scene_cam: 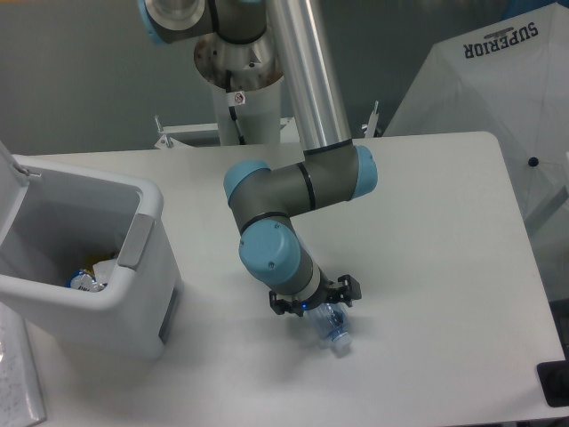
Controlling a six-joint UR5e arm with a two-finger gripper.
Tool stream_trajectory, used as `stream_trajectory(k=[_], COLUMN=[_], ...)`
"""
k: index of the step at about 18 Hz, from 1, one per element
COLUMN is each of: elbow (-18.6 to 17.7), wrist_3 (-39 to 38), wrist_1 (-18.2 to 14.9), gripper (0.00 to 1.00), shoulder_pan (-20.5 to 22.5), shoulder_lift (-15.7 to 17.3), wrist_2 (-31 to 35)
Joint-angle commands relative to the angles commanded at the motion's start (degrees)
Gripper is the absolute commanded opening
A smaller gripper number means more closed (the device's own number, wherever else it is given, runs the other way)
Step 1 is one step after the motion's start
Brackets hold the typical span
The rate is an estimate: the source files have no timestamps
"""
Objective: Place the trash in the trash can
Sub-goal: 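Close the gripper around the bottle and tilt it upright, then lift the gripped bottle up off the table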
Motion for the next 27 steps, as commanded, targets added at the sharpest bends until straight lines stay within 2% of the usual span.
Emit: stream_trajectory(k=[3, 5, 11, 14, 17, 23, 27], elbow=[0.5, 1.2, 2.5, 4.0, 4.7, 9.1, 13.4], wrist_3=[0.3, 0.3, 0.3, -0.2, 0.2, -0.3, -0.3], wrist_1=[-0.2, -0.3, -0.3, -0.3, -0.3, 0.6, 0.6], gripper=[0.54, 0.44, 0.43, 0.43, 0.43, 0.43, 0.43], shoulder_pan=[-0.1, 0.0, 0.4, 1.0, 1.7, 2.0, 2.2], shoulder_lift=[0.1, 0.3, 0.7, 1.1, 3.7, 8.7, 11.7], wrist_2=[-0.2, -0.6, -1.7, -5.5, -9.8, -25.7, -36.8])
